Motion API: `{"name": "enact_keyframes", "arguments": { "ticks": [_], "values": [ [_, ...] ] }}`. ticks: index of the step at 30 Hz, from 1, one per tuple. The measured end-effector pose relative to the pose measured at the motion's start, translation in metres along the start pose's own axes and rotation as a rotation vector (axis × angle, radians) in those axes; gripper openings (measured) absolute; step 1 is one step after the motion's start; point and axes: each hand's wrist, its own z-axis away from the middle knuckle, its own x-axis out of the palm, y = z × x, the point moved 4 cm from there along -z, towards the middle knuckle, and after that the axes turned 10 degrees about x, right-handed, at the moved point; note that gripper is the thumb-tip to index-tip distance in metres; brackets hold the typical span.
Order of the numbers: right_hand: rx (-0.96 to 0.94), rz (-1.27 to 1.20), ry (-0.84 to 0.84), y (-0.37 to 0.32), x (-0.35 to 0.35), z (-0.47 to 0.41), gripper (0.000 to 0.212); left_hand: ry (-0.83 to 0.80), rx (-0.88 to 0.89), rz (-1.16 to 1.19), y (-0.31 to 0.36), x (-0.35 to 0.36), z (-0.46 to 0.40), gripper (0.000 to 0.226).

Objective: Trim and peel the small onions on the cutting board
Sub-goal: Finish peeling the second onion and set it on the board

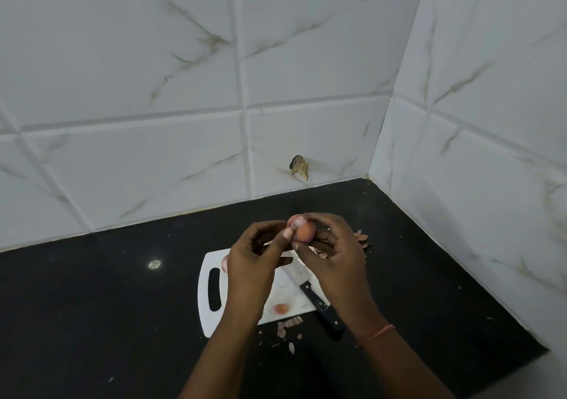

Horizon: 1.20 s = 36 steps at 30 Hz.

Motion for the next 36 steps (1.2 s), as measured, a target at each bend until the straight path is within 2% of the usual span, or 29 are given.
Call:
{"name": "enact_keyframes", "arguments": {
  "ticks": [5, 8, 13, 24, 33, 36],
  "values": [
    [-0.059, 0.072, 0.032, -0.0026, -0.0012, 0.0025, 0.039, 0.015, 0.028, -0.048, -0.0025, -0.0037, -0.0004, 0.01],
    [-0.073, 0.116, 0.04, -0.0036, -0.0009, 0.0025, 0.041, 0.02, 0.037, -0.056, -0.0015, -0.0042, -0.0009, 0.017],
    [-0.068, 0.084, -0.002, -0.003, -0.003, 0.0011, 0.042, -0.007, 0.032, -0.075, -0.0021, -0.0038, -0.0018, 0.022],
    [0.021, -0.007, 0.043, -0.0043, -0.0016, 0.0057, 0.042, 0.08, 0.118, -0.188, -0.0009, -0.0044, -0.0003, 0.01],
    [-0.041, 0.075, 0.034, -0.0086, -0.0033, 0.0046, 0.043, 0.03, -0.014, -0.026, -0.001, -0.0042, -0.0015, 0.009],
    [0.012, 0.041, 0.002, -0.0062, -0.0027, 0.0036, 0.042, 0.008, -0.054, -0.008, -0.0026, -0.0014, -0.0023, 0.007]
  ]
}}
